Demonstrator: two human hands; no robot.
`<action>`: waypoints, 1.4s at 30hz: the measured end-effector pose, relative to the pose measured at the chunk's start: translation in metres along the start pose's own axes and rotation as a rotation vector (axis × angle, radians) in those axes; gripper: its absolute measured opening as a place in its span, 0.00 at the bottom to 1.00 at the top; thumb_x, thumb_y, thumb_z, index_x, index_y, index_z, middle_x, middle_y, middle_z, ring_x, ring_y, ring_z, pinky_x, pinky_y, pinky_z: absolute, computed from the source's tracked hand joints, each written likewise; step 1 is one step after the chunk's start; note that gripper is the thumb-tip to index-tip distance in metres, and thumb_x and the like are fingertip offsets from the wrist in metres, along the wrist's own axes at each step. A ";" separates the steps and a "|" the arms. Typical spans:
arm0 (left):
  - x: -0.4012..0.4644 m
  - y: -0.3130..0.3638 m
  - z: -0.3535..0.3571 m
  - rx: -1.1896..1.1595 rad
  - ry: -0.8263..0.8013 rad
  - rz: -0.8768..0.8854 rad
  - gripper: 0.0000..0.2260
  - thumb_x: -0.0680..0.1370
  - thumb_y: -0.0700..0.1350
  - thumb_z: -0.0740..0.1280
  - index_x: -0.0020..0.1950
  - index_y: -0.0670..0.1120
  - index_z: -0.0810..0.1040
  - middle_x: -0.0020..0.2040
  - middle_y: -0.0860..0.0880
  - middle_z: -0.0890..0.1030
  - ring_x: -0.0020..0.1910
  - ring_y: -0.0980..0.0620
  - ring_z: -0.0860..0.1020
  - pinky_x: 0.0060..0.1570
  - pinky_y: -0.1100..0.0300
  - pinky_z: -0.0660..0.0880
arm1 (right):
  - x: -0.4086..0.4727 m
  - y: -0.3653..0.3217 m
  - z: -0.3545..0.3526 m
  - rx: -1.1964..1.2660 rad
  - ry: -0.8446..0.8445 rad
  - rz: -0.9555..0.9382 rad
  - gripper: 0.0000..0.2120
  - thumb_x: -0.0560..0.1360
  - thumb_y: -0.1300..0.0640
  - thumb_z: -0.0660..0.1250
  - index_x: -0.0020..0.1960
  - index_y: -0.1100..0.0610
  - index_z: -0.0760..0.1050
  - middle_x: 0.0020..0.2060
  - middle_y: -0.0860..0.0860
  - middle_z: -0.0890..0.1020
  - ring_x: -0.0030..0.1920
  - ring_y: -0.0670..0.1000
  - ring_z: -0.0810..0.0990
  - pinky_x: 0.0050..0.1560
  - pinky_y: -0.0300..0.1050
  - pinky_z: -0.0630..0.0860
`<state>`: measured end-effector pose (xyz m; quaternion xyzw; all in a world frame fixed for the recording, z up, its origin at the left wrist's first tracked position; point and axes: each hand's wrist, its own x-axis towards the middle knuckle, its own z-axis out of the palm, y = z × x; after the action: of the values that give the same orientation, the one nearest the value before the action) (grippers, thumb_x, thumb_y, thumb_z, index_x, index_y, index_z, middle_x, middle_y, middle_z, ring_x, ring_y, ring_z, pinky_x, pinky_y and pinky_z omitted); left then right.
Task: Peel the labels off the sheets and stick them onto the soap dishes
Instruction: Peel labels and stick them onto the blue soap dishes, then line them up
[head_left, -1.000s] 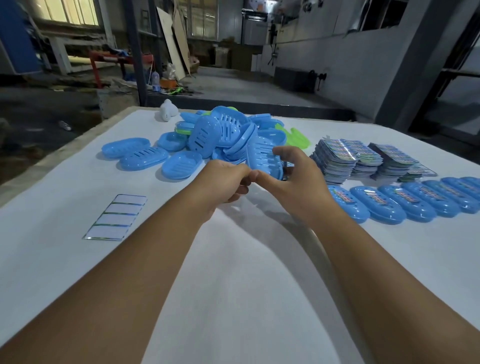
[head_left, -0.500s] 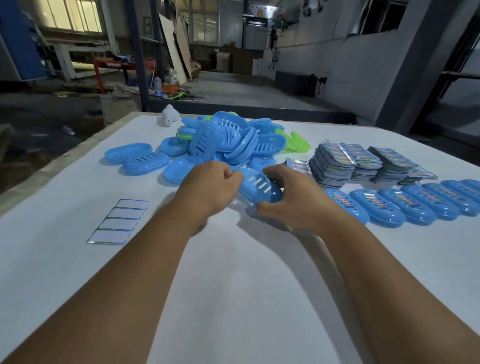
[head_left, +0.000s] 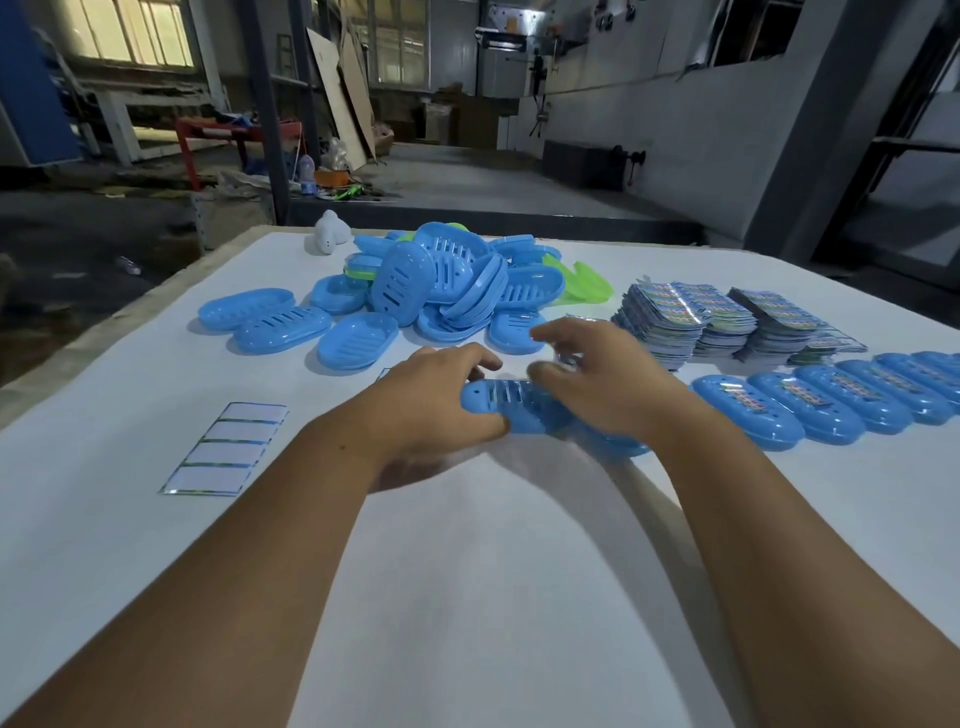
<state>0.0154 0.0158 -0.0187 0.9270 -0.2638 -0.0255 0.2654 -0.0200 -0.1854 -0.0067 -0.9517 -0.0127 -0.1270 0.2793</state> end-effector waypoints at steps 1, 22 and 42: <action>0.001 -0.002 0.000 0.010 0.007 -0.004 0.28 0.69 0.61 0.72 0.67 0.62 0.69 0.61 0.58 0.76 0.59 0.55 0.74 0.62 0.50 0.73 | 0.005 0.006 -0.003 -0.041 0.074 0.032 0.21 0.78 0.50 0.67 0.70 0.50 0.76 0.65 0.49 0.80 0.64 0.51 0.77 0.61 0.42 0.71; 0.005 -0.008 0.001 0.034 0.006 -0.016 0.24 0.68 0.63 0.71 0.63 0.64 0.72 0.57 0.58 0.75 0.56 0.56 0.75 0.60 0.50 0.76 | 0.045 0.027 -0.003 -0.424 0.154 0.290 0.07 0.75 0.62 0.62 0.39 0.55 0.68 0.39 0.55 0.74 0.38 0.59 0.70 0.38 0.46 0.67; 0.006 -0.006 0.001 0.040 -0.016 -0.027 0.28 0.66 0.66 0.69 0.64 0.63 0.72 0.58 0.57 0.75 0.57 0.55 0.74 0.61 0.49 0.75 | 0.040 0.032 -0.002 -0.246 0.169 0.290 0.17 0.75 0.43 0.72 0.41 0.58 0.83 0.35 0.55 0.83 0.41 0.58 0.81 0.37 0.47 0.76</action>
<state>0.0228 0.0166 -0.0216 0.9354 -0.2537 -0.0312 0.2442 0.0208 -0.2156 -0.0119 -0.9565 0.1634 -0.1655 0.1762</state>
